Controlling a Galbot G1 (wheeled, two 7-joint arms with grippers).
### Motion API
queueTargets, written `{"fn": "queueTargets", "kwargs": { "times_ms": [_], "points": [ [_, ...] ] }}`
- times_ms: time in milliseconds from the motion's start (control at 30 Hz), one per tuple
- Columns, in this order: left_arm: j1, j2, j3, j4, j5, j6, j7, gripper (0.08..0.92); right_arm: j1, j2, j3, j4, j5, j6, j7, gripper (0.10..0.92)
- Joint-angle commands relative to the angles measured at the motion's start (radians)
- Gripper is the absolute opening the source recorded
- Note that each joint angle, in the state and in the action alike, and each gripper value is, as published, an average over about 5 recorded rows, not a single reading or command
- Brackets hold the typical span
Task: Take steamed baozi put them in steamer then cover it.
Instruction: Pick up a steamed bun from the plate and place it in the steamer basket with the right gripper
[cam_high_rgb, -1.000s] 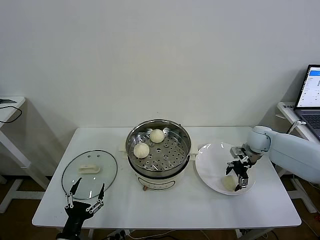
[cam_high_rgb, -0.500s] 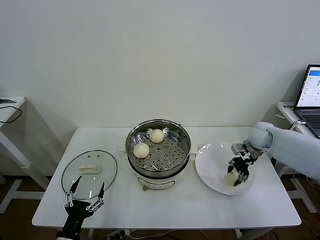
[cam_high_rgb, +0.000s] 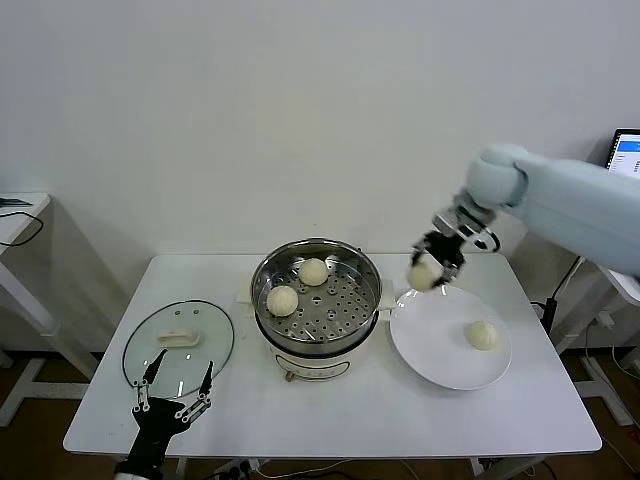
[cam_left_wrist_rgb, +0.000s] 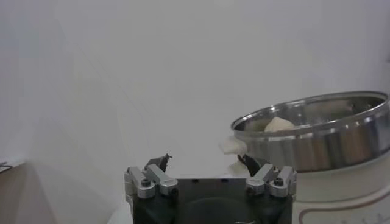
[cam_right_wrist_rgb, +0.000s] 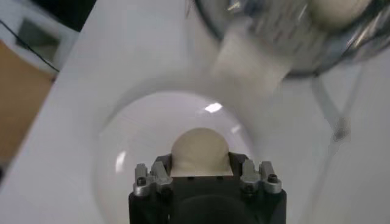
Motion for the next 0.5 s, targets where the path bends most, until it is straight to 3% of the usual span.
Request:
{"fn": "queueTargets", "kwargs": {
  "times_ms": [33,500],
  "points": [
    [-0.002,0.0,-0.002,-0.005,0.0,0.0,-0.001,0.823,0.107,0.207,0.014,0.171,-0.138,0.244,0.032,0.636],
    [0.003,-0.005,-0.011,0.001,-0.001,-0.007,-0.001,0.823,-0.134,0.286,0.044,0.156,-0.448,0.458,0.078,0.661]
  ]
}}
